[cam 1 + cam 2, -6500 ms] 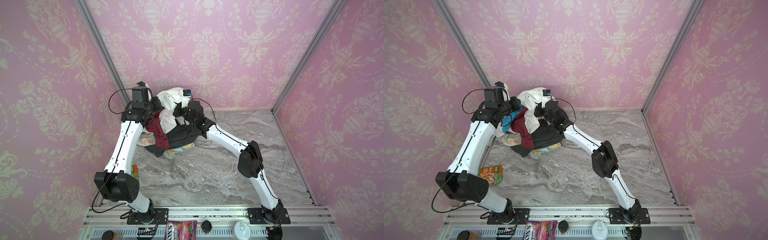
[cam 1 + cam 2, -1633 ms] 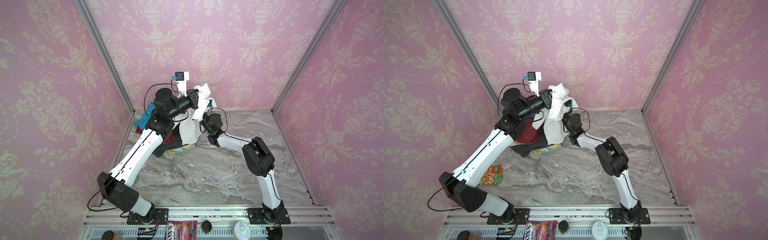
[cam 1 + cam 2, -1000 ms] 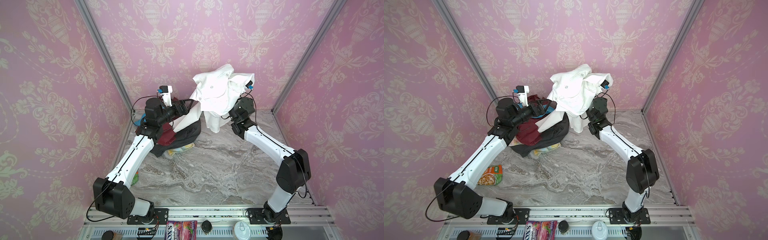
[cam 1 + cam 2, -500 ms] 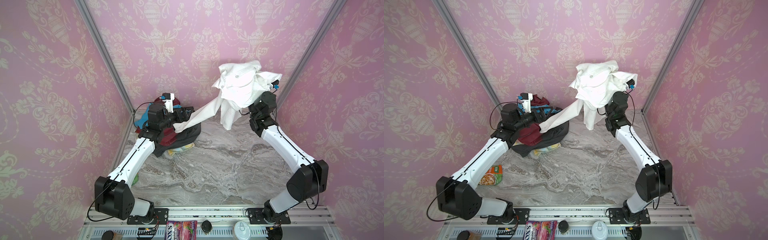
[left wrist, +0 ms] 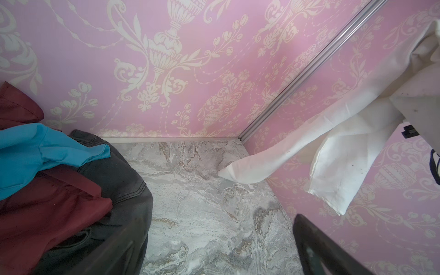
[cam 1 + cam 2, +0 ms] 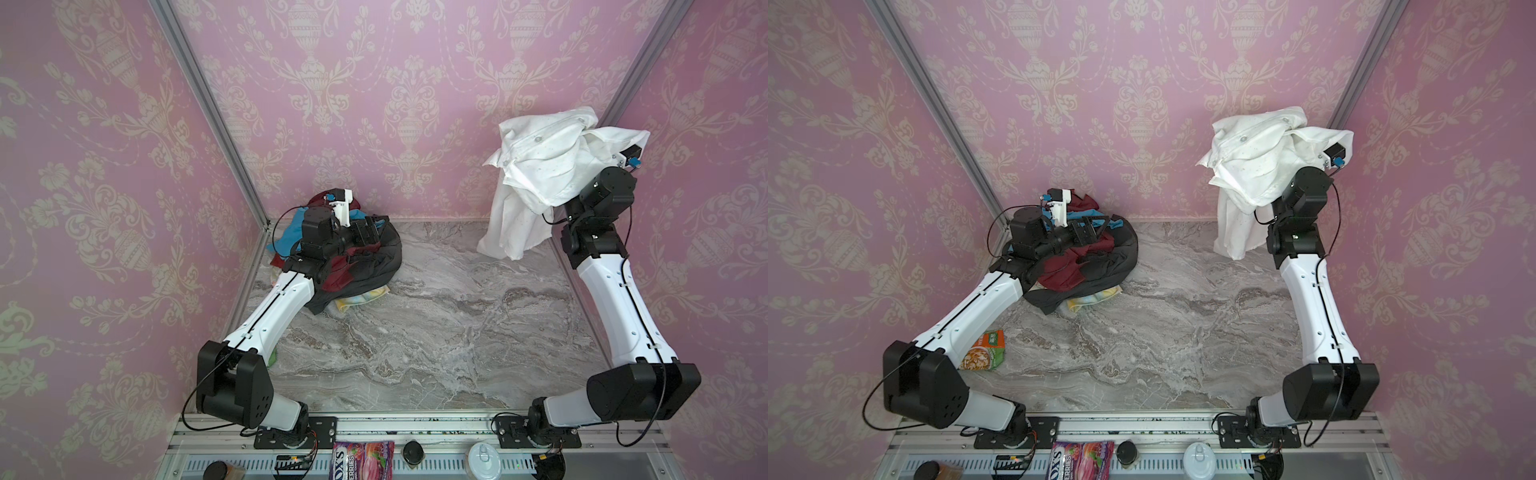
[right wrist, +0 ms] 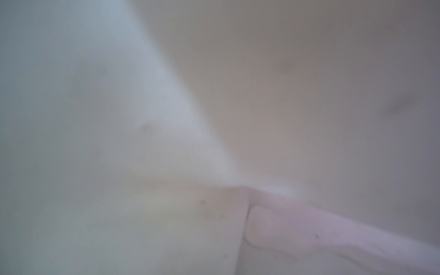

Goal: Pick out a specific cloth from the pile
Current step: 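Release the shirt from the left gripper while the right gripper carries it away, then lower the white shirt onto the open table with the right gripper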

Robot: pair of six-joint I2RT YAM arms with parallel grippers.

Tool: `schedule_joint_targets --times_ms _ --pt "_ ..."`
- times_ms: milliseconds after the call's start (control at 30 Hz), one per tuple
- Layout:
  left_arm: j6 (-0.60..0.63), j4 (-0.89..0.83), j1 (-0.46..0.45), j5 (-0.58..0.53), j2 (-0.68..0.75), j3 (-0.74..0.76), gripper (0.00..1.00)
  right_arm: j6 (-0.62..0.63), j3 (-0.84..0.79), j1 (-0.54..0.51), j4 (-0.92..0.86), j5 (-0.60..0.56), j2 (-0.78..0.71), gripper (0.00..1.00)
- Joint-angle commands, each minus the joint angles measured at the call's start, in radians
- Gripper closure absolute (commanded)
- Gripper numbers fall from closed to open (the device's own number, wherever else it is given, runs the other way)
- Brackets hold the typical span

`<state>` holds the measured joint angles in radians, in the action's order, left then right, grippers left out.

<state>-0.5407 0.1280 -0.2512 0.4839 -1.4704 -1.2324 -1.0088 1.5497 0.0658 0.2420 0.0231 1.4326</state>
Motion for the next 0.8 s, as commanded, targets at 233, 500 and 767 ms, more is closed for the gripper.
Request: schedule_joint_targets --times_ms 233,500,767 --pt "-0.007 -0.009 -0.022 0.009 -0.008 0.014 0.01 0.257 -0.260 0.096 -0.165 0.032 -0.087 1.00" --pt "0.013 -0.048 -0.038 0.005 -0.013 -0.005 0.02 0.263 -0.413 0.109 -0.154 0.033 -0.079 1.00" --pt "0.020 -0.054 -0.041 -0.008 -0.003 -0.008 0.02 0.235 -0.338 0.029 -0.157 0.055 -0.025 1.00"
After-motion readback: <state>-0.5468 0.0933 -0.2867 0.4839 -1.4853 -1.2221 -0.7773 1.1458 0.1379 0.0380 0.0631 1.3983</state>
